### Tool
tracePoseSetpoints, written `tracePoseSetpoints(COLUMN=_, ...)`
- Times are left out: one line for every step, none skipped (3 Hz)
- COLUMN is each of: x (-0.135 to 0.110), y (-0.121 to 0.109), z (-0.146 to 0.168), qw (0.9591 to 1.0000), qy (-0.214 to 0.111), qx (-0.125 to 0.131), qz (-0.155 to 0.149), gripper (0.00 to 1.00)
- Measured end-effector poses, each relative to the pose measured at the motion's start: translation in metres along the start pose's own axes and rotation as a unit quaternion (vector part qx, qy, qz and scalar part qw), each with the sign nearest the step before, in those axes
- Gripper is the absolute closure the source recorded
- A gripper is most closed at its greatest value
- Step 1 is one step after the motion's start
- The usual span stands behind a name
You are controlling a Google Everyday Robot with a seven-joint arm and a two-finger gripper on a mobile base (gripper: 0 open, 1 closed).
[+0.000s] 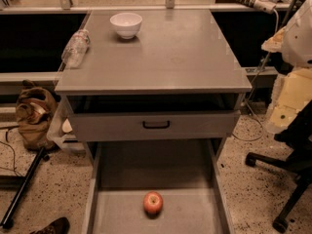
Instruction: Pick apple from middle drawer and place on counter
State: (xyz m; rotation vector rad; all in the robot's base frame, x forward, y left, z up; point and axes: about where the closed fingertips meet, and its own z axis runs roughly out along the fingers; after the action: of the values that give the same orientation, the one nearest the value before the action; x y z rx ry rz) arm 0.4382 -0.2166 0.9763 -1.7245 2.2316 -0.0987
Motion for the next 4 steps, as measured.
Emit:
tracePoseSetpoints(x=0.000, y=0.000, z=0.000, qw=1.0000, qy=0.000, qx=0.000, qz=0.000, gripper=0.00)
tracePoseSetpoints(x=-0.005, y=0.009, z=0.031, qw=0.9997, qy=-0.023, qx=-0.010, qz=0.007, gripper=0.00)
tracePoseSetpoints(x=-0.014, y=0.034, z=0.105, qw=0.9961, qy=-0.071, qx=-0.046, qz=0.023, gripper=0.00)
tracePoseSetpoints(x=-0.016, y=0.055, z=0.157, qw=0.9903, qy=-0.115, qx=-0.067, qz=0.042, gripper=0.00)
